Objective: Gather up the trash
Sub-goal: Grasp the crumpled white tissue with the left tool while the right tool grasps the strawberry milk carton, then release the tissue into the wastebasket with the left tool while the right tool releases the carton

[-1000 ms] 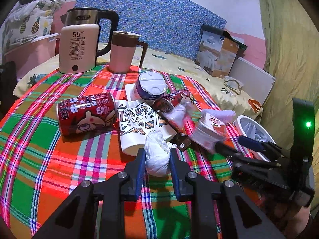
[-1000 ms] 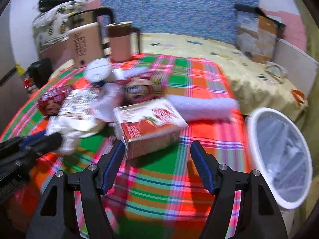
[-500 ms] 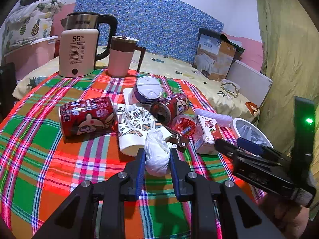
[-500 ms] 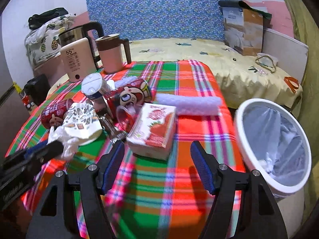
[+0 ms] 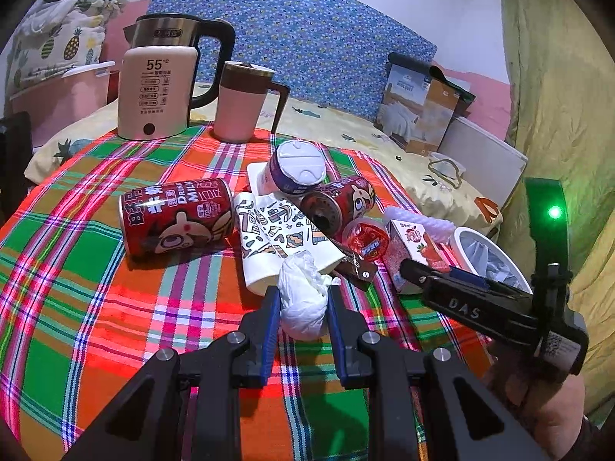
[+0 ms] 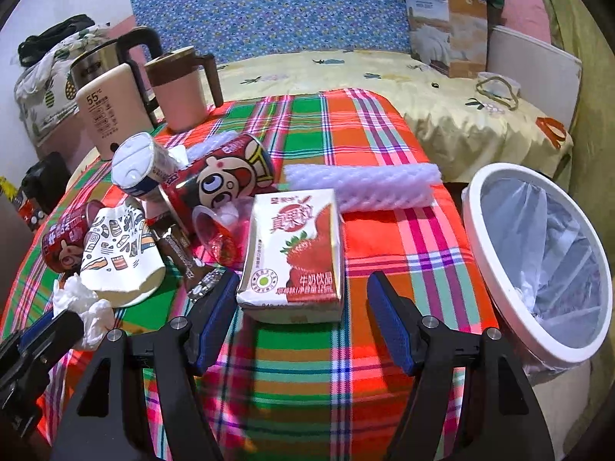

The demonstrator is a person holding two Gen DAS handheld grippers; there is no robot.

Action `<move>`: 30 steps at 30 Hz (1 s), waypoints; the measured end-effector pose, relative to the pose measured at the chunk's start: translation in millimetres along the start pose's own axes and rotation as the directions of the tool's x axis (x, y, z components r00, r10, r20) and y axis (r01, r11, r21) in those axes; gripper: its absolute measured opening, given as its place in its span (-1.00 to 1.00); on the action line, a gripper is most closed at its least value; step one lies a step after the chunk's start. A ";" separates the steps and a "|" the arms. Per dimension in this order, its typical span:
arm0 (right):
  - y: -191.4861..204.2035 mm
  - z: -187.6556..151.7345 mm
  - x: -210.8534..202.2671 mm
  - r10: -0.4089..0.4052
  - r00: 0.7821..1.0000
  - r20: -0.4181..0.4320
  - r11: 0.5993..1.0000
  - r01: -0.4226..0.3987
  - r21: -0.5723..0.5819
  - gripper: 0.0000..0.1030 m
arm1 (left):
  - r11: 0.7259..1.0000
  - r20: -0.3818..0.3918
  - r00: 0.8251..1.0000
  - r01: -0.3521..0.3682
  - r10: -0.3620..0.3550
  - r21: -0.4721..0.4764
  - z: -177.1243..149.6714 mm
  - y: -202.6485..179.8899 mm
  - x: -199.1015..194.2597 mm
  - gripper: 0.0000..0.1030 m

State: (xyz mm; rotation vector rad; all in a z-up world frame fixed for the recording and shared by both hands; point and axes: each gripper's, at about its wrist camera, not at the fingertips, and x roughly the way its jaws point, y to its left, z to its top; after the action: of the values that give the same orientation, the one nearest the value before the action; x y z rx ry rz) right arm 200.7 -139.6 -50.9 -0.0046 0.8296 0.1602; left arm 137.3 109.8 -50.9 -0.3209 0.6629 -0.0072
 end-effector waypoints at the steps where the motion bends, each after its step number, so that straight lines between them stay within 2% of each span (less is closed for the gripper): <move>1: -0.1 -0.5 -0.8 0.001 1.000 0.001 1.000 -0.001 -0.004 0.08 | 1.000 -0.002 1.000 0.000 0.000 0.000 -0.4 -0.3 0.6 -0.53; 19: -33.9 -27.7 -48.7 0.107 0.993 0.057 0.994 -0.107 -0.004 0.06 | 0.997 -0.023 0.999 0.033 -0.032 0.067 -10.2 -32.7 -1.2 -0.53; 30: -59.7 -40.0 -70.3 0.114 0.990 0.084 0.993 -0.116 0.020 0.07 | 0.991 -0.054 0.996 0.079 -0.073 0.110 -15.0 -72.1 -3.6 -0.53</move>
State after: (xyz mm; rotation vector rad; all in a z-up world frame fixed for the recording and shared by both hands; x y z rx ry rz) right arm 133.3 -211.1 -29.7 0.0729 0.7488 0.2576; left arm 132.2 37.2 -38.6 -0.2378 0.6961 -0.1252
